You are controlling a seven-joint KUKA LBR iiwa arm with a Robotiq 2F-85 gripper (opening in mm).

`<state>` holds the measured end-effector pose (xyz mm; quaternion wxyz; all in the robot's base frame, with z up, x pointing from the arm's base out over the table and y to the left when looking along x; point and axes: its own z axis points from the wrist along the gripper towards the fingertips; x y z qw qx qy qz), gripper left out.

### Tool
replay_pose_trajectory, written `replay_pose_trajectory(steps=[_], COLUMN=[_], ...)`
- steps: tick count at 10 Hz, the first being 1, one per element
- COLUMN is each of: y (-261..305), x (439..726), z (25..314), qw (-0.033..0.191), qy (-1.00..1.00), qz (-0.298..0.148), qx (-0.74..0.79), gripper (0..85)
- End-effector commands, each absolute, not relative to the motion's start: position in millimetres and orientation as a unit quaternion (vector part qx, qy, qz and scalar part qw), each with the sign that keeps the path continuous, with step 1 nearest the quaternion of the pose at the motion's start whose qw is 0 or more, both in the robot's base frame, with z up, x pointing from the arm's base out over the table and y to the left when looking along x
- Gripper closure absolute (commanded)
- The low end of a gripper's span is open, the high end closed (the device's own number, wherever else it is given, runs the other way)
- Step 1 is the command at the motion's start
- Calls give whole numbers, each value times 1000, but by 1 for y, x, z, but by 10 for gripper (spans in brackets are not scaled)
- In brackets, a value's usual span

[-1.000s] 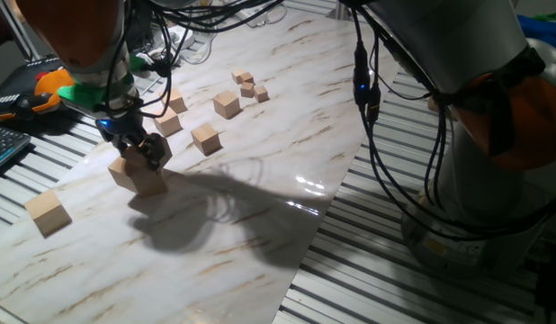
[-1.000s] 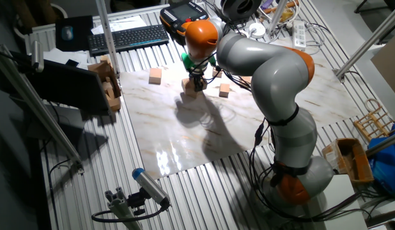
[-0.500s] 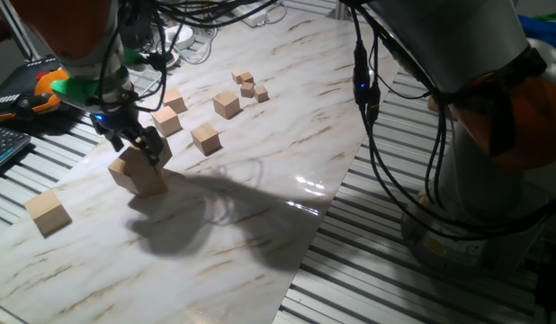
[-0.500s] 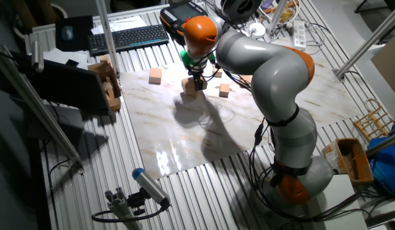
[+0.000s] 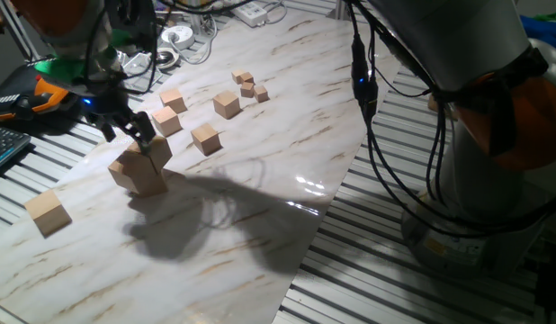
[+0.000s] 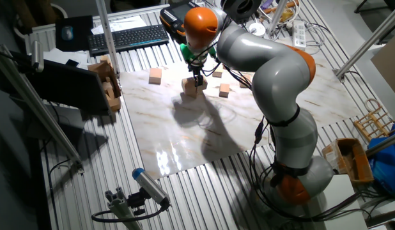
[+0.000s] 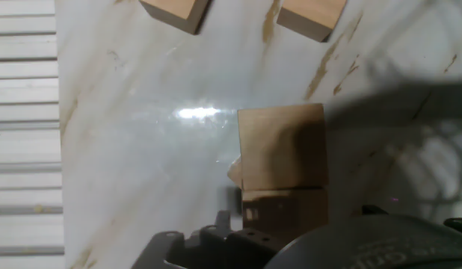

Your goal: Stack the blocks into a cross shape

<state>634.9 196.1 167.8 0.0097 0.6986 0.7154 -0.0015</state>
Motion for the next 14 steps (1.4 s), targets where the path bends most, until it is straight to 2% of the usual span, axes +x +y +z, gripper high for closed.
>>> replay_pose_trajectory(steps=[1,2,8,11,13,14], y=[200,205,222,241,245,245], x=[634,631,611,603,601,602], z=[174,181,213,227,228,227], qw=[8,5,-22,-9,-18,-15], qy=[721,730,827,837,841,848], qz=[1,3,27,18,30,28], qx=[693,684,561,546,540,529], gripper=[510,850,850,850,850,850])
